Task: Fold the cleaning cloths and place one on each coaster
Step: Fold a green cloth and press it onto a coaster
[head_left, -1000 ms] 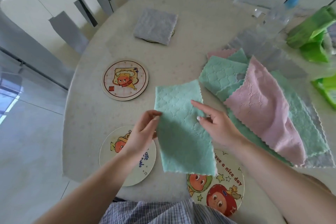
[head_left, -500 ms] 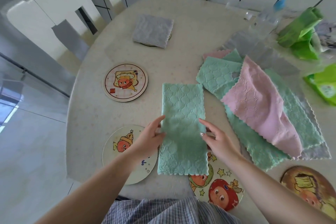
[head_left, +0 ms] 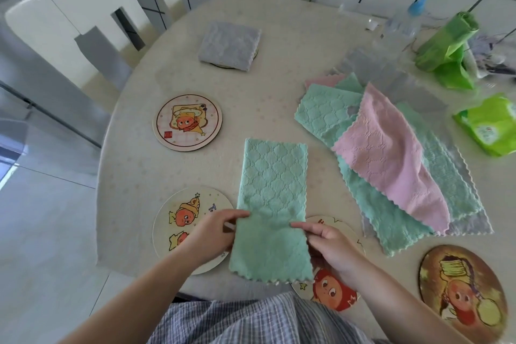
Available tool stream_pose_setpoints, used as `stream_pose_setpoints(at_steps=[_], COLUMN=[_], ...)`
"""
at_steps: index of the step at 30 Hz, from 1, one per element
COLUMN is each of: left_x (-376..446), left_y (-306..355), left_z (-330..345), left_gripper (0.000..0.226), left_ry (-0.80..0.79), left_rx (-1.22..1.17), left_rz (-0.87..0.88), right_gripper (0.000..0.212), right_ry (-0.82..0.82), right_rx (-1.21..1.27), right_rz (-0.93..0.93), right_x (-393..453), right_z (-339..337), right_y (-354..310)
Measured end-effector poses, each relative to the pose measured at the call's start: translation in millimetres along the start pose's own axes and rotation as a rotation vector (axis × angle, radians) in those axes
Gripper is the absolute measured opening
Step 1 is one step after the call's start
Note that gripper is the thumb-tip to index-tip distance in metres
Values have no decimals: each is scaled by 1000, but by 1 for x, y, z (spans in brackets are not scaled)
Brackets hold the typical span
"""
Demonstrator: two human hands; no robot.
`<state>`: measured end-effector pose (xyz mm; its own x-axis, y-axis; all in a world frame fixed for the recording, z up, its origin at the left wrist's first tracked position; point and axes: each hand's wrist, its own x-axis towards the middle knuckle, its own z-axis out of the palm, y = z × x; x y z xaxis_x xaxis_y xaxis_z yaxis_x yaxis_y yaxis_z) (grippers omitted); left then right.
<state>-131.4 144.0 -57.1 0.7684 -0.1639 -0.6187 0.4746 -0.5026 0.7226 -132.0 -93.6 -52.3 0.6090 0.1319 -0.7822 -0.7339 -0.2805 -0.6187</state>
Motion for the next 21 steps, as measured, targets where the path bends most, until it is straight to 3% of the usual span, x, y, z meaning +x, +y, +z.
stream_pose_setpoints(at_steps=[2,4,7,9,11,14,17,21], left_x=[-1,2,13,22,30,42,61,82], left_y=[-7,-16,-16,-5,8,27,32,34], left_z=[-1,-2,-8,-13,-16,-19,-21,-21], left_gripper=[46,50,49,32,29,41,30,28], left_ry=[134,261,349,342,330,292,323,269], left_rx=[414,659,658,573,485,271,119,80], left_rz=[206,416,620,693,643,376,263,124], right_gripper=[32,31,36,28,21,16,13,28], right_ry=[-13,2,101,160,194,271,342,338], right_rx=[32,86,41,-78,-137,-250,-297,-404], right_rz=[10,12,18,-32,-135,-288,-323,-312], right_x=[2,6,16,19,20,25,39,59], right_z=[2,4,7,5,2,-6,-18,-28], right_y=[-1,-7,-17,-26,-37,-52,-63,-64])
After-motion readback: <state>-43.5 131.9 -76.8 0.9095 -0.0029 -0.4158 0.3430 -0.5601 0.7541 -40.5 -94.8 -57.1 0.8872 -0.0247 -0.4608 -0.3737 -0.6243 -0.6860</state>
